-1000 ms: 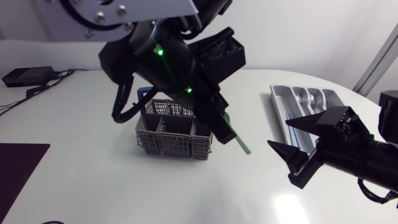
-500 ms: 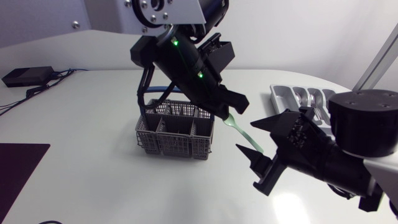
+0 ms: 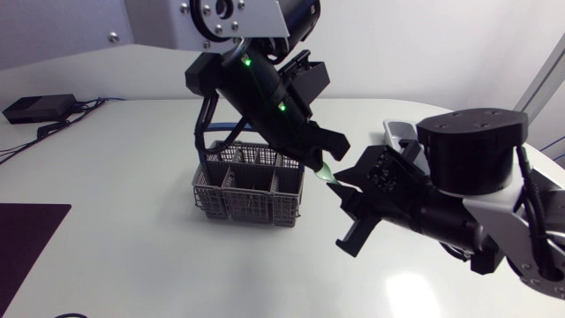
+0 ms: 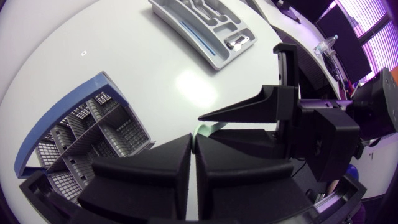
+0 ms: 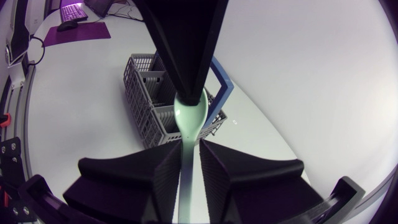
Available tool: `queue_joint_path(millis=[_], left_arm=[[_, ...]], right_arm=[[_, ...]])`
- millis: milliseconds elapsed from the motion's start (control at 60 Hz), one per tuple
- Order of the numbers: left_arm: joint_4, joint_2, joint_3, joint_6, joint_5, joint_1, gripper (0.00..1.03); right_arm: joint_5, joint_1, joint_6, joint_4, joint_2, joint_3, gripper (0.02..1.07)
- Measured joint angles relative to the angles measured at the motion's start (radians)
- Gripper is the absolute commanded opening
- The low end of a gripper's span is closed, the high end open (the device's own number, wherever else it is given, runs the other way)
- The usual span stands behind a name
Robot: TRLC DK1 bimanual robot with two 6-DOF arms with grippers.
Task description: Unload the cutlery basket into the drawer organizer.
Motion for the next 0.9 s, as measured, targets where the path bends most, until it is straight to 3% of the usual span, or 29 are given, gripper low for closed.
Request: queue_joint_path(millis=[217, 283, 300, 400, 467, 567, 683, 900], left_arm=[[-0.005, 0.0, 0.0, -0.007, 0.008, 0.002, 0.03], [-0.005, 0.0, 0.0, -0.006, 0.014, 0.006, 0.08], [-0.005, 0.0, 0.0, -0.007, 0.018, 0.008, 0.16], [-0.015, 0.0, 0.005, -0.018, 0.053, 0.023, 0.42], [-0.015, 0.0, 0.022, -0.022, 0.063, 0.035, 0.71], [0.026, -0.001, 0.038, -0.024, 0.067, 0.055, 0.86], [0.124, -0.019, 0.03, -0.025, 0.067, 0.084, 0.89], [0.225, -0.117, -0.055, -0.025, -0.005, 0.175, 0.92]], right_arm=[[0.0, 0.001, 0.0, -0.005, 0.0, 0.0, 0.08], [-0.001, 0.001, 0.0, -0.006, 0.0, 0.0, 0.08], [0.0, 0.001, 0.0, -0.006, 0.0, 0.0, 0.08], [-0.004, 0.001, 0.0, -0.01, -0.002, 0.001, 0.08], [-0.007, 0.001, -0.003, -0.027, -0.003, 0.001, 0.08], [-0.03, 0.001, -0.007, -0.045, -0.011, 0.001, 0.08], [-0.116, -0.046, -0.014, -0.08, -0.039, 0.0, 0.08], [-0.346, -0.294, -0.103, -0.17, -0.066, 0.0, 0.08]])
